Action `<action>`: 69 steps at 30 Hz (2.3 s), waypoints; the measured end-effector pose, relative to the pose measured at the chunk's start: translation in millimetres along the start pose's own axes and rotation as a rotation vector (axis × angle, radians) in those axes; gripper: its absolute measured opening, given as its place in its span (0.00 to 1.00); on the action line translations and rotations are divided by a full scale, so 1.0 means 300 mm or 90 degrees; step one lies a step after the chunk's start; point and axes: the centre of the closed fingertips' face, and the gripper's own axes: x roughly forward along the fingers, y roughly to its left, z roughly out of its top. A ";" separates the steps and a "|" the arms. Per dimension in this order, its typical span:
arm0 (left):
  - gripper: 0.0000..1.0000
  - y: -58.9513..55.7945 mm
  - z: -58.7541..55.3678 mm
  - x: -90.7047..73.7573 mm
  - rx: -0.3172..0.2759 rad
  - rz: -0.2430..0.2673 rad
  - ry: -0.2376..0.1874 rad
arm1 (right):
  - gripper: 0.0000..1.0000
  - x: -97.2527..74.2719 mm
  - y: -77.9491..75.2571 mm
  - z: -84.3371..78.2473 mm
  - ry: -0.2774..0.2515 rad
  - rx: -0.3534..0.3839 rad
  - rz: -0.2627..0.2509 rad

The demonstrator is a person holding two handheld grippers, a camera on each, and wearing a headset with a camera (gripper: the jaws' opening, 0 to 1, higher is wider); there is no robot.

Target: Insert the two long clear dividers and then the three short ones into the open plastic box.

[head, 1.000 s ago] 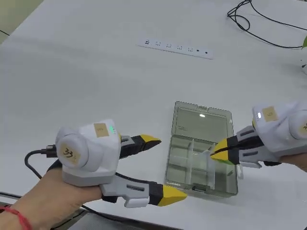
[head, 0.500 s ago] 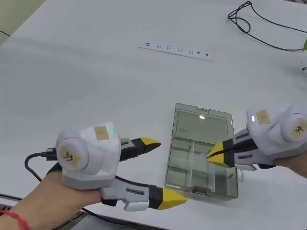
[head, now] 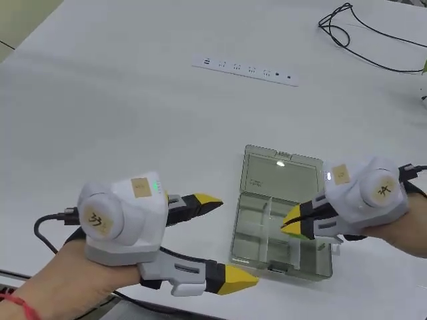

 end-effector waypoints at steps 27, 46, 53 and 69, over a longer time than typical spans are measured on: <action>0.77 0.007 -0.010 -0.006 0.003 0.003 0.007 | 0.03 0.042 0.003 -0.031 0.055 -0.016 -0.003; 0.84 0.002 -0.045 -0.011 0.021 0.011 0.038 | 0.25 -0.184 -0.040 0.009 -0.077 0.103 -0.081; 0.85 -0.001 -0.053 -0.013 0.019 0.010 0.044 | 0.33 -0.260 -0.009 -0.046 -0.085 0.141 -0.103; 0.86 -0.008 -0.028 -0.020 0.014 0.012 0.028 | 0.46 -0.366 0.053 -0.392 0.029 0.182 -0.116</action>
